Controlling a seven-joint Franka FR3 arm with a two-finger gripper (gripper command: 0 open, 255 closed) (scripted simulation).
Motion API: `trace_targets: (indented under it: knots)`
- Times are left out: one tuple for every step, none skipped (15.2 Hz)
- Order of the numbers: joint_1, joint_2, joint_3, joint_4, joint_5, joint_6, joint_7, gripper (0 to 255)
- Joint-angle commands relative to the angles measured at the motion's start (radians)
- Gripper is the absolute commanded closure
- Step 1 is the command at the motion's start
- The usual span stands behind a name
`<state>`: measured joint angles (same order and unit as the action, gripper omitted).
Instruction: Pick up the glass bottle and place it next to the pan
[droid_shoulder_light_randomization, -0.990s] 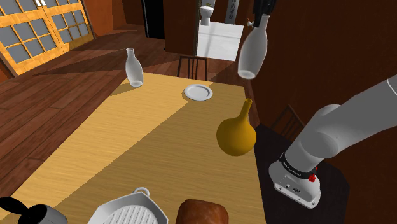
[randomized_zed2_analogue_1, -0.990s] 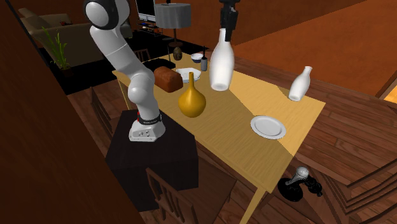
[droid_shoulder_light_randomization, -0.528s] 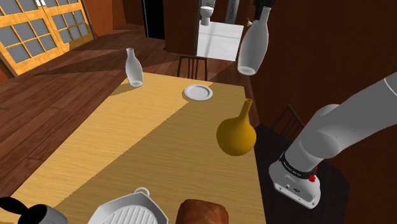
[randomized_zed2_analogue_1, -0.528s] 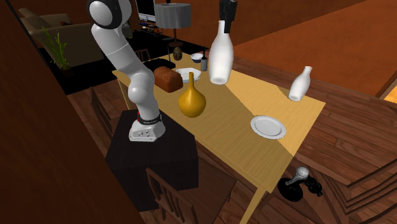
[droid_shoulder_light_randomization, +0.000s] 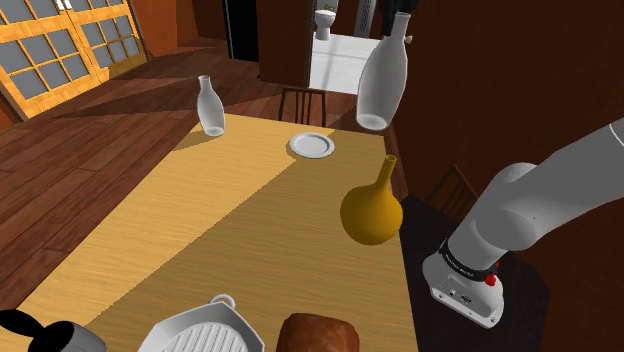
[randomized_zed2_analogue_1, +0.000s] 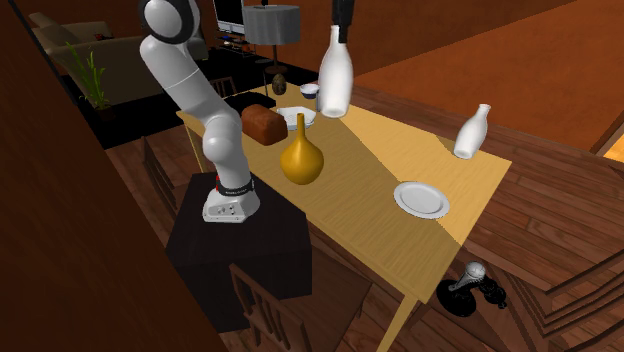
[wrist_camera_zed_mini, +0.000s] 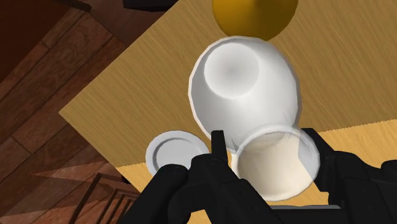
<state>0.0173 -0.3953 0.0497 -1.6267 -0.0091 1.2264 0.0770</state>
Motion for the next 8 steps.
trace_targets:
  knots:
    - [0.014, 0.009, 0.041, 0.015, 0.016, -0.006, 0.059, 255]
    - [0.021, 0.011, 0.060, 0.018, 0.024, -0.007, 0.086, 255]
    - [0.028, 0.015, 0.079, 0.023, 0.031, -0.008, 0.113, 255]
    - [0.034, 0.020, 0.098, 0.029, 0.038, -0.008, 0.140, 255]
    - [0.041, 0.026, 0.118, 0.036, 0.045, -0.009, 0.167, 255]
    - [0.047, 0.033, 0.137, 0.044, 0.051, -0.010, 0.195, 255]
    - [0.053, 0.041, 0.157, 0.054, 0.057, -0.011, 0.222, 255]
    - [0.060, 0.051, 0.177, 0.064, 0.063, -0.011, 0.250, 255]
